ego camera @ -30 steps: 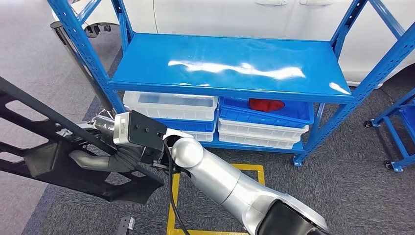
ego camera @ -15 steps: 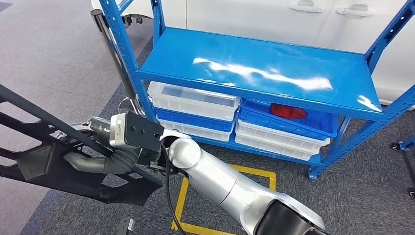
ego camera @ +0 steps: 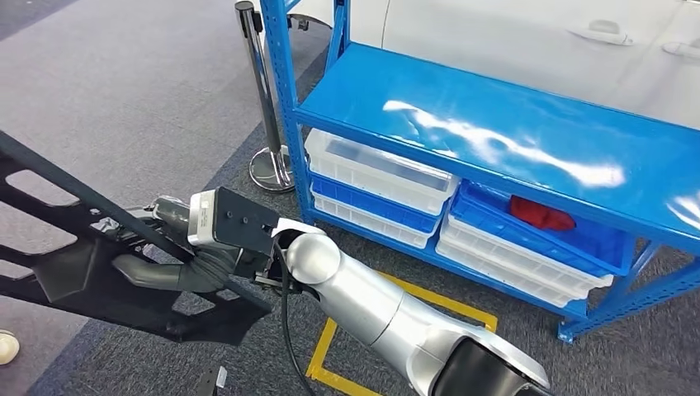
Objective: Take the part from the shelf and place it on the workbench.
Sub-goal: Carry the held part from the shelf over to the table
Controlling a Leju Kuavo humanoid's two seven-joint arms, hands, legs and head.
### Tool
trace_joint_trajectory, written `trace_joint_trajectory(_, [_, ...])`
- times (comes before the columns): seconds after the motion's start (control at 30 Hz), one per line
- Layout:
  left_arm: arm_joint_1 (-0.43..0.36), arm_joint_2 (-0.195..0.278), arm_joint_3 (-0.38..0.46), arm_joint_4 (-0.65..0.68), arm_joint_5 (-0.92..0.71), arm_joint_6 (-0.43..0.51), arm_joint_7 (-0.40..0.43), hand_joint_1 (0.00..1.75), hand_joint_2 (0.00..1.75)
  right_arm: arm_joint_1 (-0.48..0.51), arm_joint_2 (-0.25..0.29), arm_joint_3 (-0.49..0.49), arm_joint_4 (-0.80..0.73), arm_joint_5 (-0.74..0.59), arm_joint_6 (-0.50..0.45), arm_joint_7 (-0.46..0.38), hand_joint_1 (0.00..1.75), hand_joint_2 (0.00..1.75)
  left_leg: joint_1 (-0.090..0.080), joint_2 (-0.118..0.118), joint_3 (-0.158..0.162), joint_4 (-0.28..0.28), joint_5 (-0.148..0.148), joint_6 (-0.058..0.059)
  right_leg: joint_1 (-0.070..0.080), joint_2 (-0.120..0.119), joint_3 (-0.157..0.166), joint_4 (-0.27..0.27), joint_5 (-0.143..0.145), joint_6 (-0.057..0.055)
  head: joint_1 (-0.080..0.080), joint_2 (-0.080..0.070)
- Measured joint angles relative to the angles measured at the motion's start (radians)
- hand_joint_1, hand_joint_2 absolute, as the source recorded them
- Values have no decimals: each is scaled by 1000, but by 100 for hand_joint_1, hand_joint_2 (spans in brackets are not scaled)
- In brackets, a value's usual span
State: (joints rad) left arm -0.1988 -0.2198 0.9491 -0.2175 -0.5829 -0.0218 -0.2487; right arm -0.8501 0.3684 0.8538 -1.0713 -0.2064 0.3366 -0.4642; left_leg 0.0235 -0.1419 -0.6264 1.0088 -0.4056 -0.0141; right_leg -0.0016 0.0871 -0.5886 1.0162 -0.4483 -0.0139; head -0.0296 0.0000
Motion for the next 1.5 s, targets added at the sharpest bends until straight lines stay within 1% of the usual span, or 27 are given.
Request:
trace_joint_trajectory(0.03, [2,0,0,0,0,0,0,0,175,0,1,0,0,0,-1,0,175,175,2,-4,-2,-2,1,-6,-2,-12,3,-7,3,0,2,0])
trace_joint_trajectory(0.1, [5,1,0,0,0,0,0,0,175,-1,6,0,0,0,-2,0,175,175,-2,39,-16,24,-16,-16,-6,-40,14,-25,10,-3,-1,0])
trace_joint_trajectory(0.17, [2,1,0,0,0,1,0,0,175,-1,7,0,0,0,-3,0,175,175,-5,107,-64,124,-70,-24,-6,-73,21,-34,12,-8,-4,0])
trace_joint_trajectory(0.23, [0,2,0,0,-1,1,0,0,175,2,6,-1,0,2,-4,1,175,175,0,131,-124,247,-117,-33,-3,-107,22,-31,9,-10,-5,0])
trace_joint_trajectory(0.27, [1,2,0,0,-2,1,0,0,175,4,6,-1,1,2,-4,1,175,175,2,134,-135,269,-117,-36,-3,-124,21,-30,7,-10,-5,0])
trace_joint_trajectory(0.3, [2,2,0,0,-2,1,1,0,175,5,6,0,1,2,-3,2,175,175,4,138,-124,251,-99,-39,-3,-139,21,-28,4,-9,-5,0])
trace_joint_trajectory(0.37, [2,4,0,0,-3,1,1,0,175,5,7,0,1,2,-2,2,175,175,4,167,-51,120,-41,-39,-3,-165,23,-20,-4,-3,-5,0])
trace_joint_trajectory(0.43, [-1,5,0,0,-3,1,1,0,175,4,7,-1,1,2,-1,2,175,175,-1,204,3,17,-10,-26,3,-183,24,-13,-12,6,-4,0])
trace_joint_trajectory(0.47, [-2,5,0,0,-3,0,2,0,175,4,7,-1,0,2,0,2,175,175,-5,212,10,2,-10,-18,7,-191,25,-11,-14,11,-4,0])
trace_joint_trajectory(0.53, [-1,5,0,0,-3,0,3,0,175,4,8,-1,0,1,1,3,175,175,-6,192,5,4,-7,-5,8,-206,27,-12,-15,21,-4,0])
trace_joint_trajectory(0.6, [1,6,1,0,-3,0,3,0,175,3,10,-1,0,0,2,2,175,175,-3,170,4,-2,0,7,2,-178,21,9,-36,32,-4,0])
trace_joint_trajectory(0.67, [-1,6,1,0,-3,0,3,0,175,2,8,-1,0,-2,2,2,175,175,-1,147,2,-7,6,17,-4,-119,-23,112,-98,38,-3,0])
trace_joint_trajectory(0.73, [-2,6,1,0,-3,0,4,0,175,3,4,-2,1,-7,2,2,175,175,-3,120,-4,-6,10,23,-5,-93,-93,257,-160,39,-3,0])
trace_joint_trajectory(0.77, [-1,7,1,0,-3,0,4,0,175,4,2,-2,2,-10,2,2,175,175,-4,105,-6,-5,11,23,-4,-90,-114,296,-167,38,-3,0])
trace_joint_trajectory(0.83, [1,7,2,0,-3,0,5,0,175,4,1,-2,2,-17,1,3,175,175,-4,75,-9,-3,14,21,-5,-85,-95,251,-122,32,-3,0])
trace_joint_trajectory(0.93, [1,5,2,0,-3,1,7,0,175,-1,1,-1,2,-25,-3,3,175,175,-4,34,-14,2,18,12,-6,-28,0,45,-29,18,-3,0])
trace_joint_trajectory(1.0, [1,3,3,1,-2,1,7,0,175,-4,1,-1,2,-28,-7,3,175,175,-1,15,-22,2,24,-1,-4,-10,15,4,-21,16,-2,0])
trace_joint_trajectory(1.03, [2,3,3,1,-2,1,7,0,175,-4,2,0,2,-29,-9,3,175,175,1,5,-25,-1,28,-8,-3,-21,14,0,-17,14,0,0])
trace_joint_trajectory(1.07, [4,4,3,1,-2,1,7,0,175,-4,4,1,2,-29,-10,3,175,175,2,6,-27,-2,29,-14,-4,-32,16,-5,-12,9,0,0])
trace_joint_trajectory(1.13, [6,5,4,1,-2,2,8,0,175,-6,8,3,2,-30,-10,3,175,175,-1,53,-44,32,7,-23,-7,-57,22,-19,-4,-2,-4,0])
trace_joint_trajectory(1.2, [3,5,4,1,-2,2,8,0,175,-7,10,3,3,-31,-10,3,175,175,-2,115,-97,144,-55,-30,-5,-86,26,-25,-1,-9,-8,0])
trace_joint_trajectory(1.27, [2,5,4,1,-2,2,8,0,175,-5,8,3,7,-31,-10,3,175,175,1,132,-150,263,-101,-39,-2,-119,25,-23,-4,-10,-9,0])
trace_joint_trajectory(1.3, [3,5,4,1,-2,2,8,0,175,-4,8,3,9,-31,-9,2,175,175,2,135,-153,277,-100,-41,-1,-135,24,-22,-5,-10,-8,0])
trace_joint_trajectory(1.33, [4,6,4,1,-3,2,8,0,175,-4,8,3,10,-31,-8,2,175,175,3,139,-136,254,-83,-43,-1,-149,25,-21,-7,-8,-9,0])
trace_joint_trajectory(1.4, [3,7,4,1,-3,2,9,0,175,-6,9,3,11,-31,-6,0,175,175,1,171,-54,116,-29,-39,0,-174,27,-16,-14,-2,-9,0])
trace_joint_trajectory(1.47, [1,7,4,1,-3,2,9,0,175,-10,10,3,11,-33,-5,-2,175,175,-5,203,0,16,-3,-24,6,-193,28,-12,-20,7,-8,0])
trace_joint_trajectory(1.5, [0,7,4,1,-3,2,9,0,175,-11,10,3,11,-34,-5,-2,175,175,-9,206,3,5,-4,-15,9,-201,29,-11,-22,12,-7,0])
